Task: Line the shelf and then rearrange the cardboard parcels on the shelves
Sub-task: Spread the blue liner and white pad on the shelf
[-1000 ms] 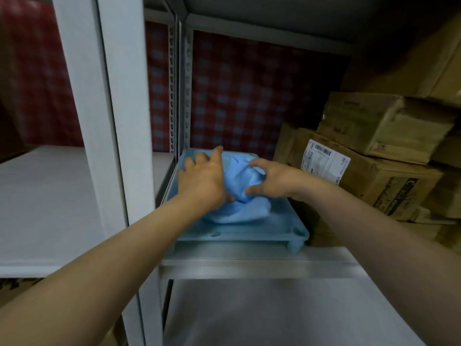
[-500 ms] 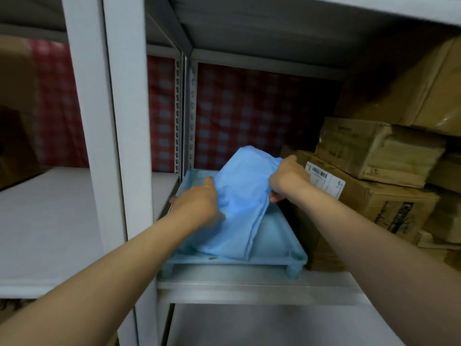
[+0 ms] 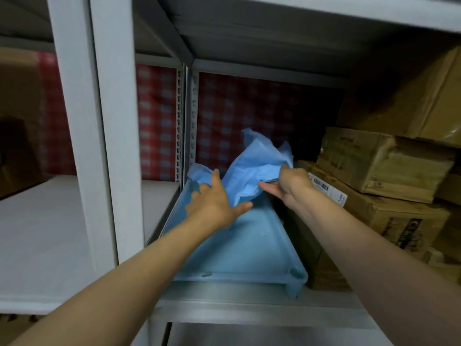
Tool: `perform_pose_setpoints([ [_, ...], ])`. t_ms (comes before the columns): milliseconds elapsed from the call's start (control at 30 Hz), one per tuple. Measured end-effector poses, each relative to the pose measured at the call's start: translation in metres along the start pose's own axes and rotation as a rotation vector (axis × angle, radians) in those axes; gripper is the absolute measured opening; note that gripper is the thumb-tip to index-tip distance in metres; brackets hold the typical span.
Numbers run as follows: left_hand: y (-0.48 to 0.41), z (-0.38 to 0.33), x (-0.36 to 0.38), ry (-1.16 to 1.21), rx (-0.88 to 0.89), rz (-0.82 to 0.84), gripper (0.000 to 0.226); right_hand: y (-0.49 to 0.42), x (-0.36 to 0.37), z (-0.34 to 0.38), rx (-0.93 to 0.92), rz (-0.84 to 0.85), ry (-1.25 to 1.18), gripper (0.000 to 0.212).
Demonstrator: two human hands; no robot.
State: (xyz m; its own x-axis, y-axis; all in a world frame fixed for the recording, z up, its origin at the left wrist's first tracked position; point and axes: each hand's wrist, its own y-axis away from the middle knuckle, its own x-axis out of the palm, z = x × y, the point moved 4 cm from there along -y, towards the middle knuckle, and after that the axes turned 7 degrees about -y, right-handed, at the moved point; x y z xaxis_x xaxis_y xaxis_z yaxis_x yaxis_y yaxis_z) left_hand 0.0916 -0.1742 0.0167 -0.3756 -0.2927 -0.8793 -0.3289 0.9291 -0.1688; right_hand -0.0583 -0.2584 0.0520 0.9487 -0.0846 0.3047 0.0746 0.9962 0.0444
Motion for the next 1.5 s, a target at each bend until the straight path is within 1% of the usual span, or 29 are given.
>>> perform_pose_setpoints([
  [67, -0.008, 0.005, 0.010, -0.077, -0.005, -0.030, 0.100, 0.004, -0.001, -0.001, 0.051, 0.025, -0.011, 0.031],
  [167, -0.019, 0.018, 0.009, -0.144, -0.038, -0.111, 0.057, 0.002, -0.005, 0.003, 0.067, 0.041, -0.022, 0.031],
  [267, -0.027, 0.031, -0.002, -0.160, -0.129, -0.214, 0.040, -0.001, -0.008, 0.004, 0.050, 0.040, -0.033, 0.029],
  [333, -0.032, 0.037, -0.014, -0.041, -0.170, -0.389, 0.034, -0.003, -0.008, 0.005, 0.023, 0.044, -0.036, 0.026],
  [400, -0.034, 0.044, -0.024, 0.178, -0.198, -0.536, 0.029, -0.007, -0.005, 0.006, -0.002, 0.088, -0.021, 0.021],
  [433, -0.034, 0.048, -0.027, 0.264, -0.216, -0.578, 0.030, -0.009, -0.004, 0.005, 0.007, 0.128, 0.046, 0.021],
  [467, -0.032, 0.050, -0.029, 0.289, -0.250, -0.623, 0.034, -0.010, -0.003, 0.002, 0.031, 0.174, 0.183, 0.021],
  [533, -0.027, 0.054, -0.028, 0.189, -0.385, -0.691, 0.044, -0.011, -0.004, -0.008, 0.085, 0.234, 0.693, 0.019],
  [567, -0.025, 0.054, -0.026, 0.118, -0.434, -0.692, 0.055, -0.010, -0.005, -0.011, 0.091, 0.239, 0.984, 0.021],
  [600, -0.025, 0.052, -0.022, 0.068, -0.434, -0.670, 0.067, -0.008, -0.005, -0.011, 0.064, 0.233, 1.240, 0.026],
  [633, -0.025, 0.049, -0.018, 0.031, -0.398, -0.644, 0.077, -0.009, -0.002, -0.011, -0.003, 0.224, 1.430, 0.033],
  [667, -0.026, 0.046, -0.016, -0.005, -0.351, -0.626, 0.083, -0.009, 0.002, -0.010, -0.094, 0.214, 1.531, 0.041],
  [700, -0.027, 0.043, -0.015, -0.040, -0.310, -0.617, 0.087, -0.009, 0.008, -0.009, -0.183, 0.212, 1.549, 0.049],
  [733, -0.028, 0.040, -0.015, -0.072, -0.279, -0.609, 0.088, -0.010, 0.012, -0.008, -0.253, 0.217, 1.491, 0.053],
  [767, -0.029, 0.037, -0.015, -0.094, -0.257, -0.595, 0.087, -0.010, 0.016, -0.008, -0.291, 0.226, 1.369, 0.055],
  [833, -0.030, 0.032, -0.016, -0.107, -0.231, -0.559, 0.085, -0.008, 0.021, -0.012, -0.265, 0.275, 1.142, 0.053],
  [867, -0.030, 0.031, -0.016, -0.113, -0.220, -0.547, 0.085, -0.007, 0.023, -0.016, -0.223, 0.315, 1.143, 0.050],
  [933, -0.029, 0.029, -0.018, -0.156, -0.201, -0.548, 0.087, -0.005, 0.026, -0.024, -0.150, 0.401, 1.342, 0.044],
  [1000, -0.030, 0.031, -0.022, -0.199, -0.163, -0.561, 0.092, -0.003, 0.024, -0.025, -0.129, 0.410, 1.488, 0.041],
  [1067, -0.030, 0.031, -0.026, -0.237, -0.094, -0.557, 0.096, -0.004, 0.023, -0.017, -0.159, 0.410, 1.425, 0.038],
  [1100, -0.030, 0.030, -0.029, -0.260, -0.056, -0.553, 0.097, -0.005, 0.022, -0.012, -0.146, 0.409, 1.327, 0.038],
  [1167, -0.028, 0.027, -0.034, -0.318, 0.005, -0.533, 0.097, 0.002, 0.018, -0.002, -0.103, 0.430, 1.228, 0.035],
  [1233, -0.027, 0.023, -0.036, -0.419, 0.063, -0.487, 0.094, 0.006, 0.017, 0.009, -0.104, 0.457, 1.263, 0.026],
  [1300, -0.027, 0.018, -0.035, -0.556, 0.127, -0.404, 0.081, 0.011, 0.013, 0.017, -0.118, 0.498, 1.370, 0.046],
  [1333, -0.026, 0.014, -0.035, -0.628, 0.157, -0.353, 0.067, 0.013, 0.010, 0.019, -0.108, 0.506, 1.393, 0.054],
  [1367, -0.023, 0.012, -0.035, -0.694, 0.174, -0.305, 0.050, 0.015, 0.008, 0.020, -0.099, 0.518, 1.405, 0.056],
  [1400, -0.019, 0.009, -0.036, -0.746, 0.176, -0.270, 0.035, 0.020, 0.005, 0.021, -0.082, 0.527, 1.438, 0.056],
  [1433, -0.015, 0.007, -0.037, -0.783, 0.175, -0.249, 0.026, 0.024, 0.003, 0.020, -0.068, 0.533, 1.484, 0.055],
  [1500, -0.007, 0.002, -0.040, -0.853, 0.196, -0.247, 0.023, 0.030, -0.001, 0.019, -0.067, 0.527, 1.602, 0.046],
])
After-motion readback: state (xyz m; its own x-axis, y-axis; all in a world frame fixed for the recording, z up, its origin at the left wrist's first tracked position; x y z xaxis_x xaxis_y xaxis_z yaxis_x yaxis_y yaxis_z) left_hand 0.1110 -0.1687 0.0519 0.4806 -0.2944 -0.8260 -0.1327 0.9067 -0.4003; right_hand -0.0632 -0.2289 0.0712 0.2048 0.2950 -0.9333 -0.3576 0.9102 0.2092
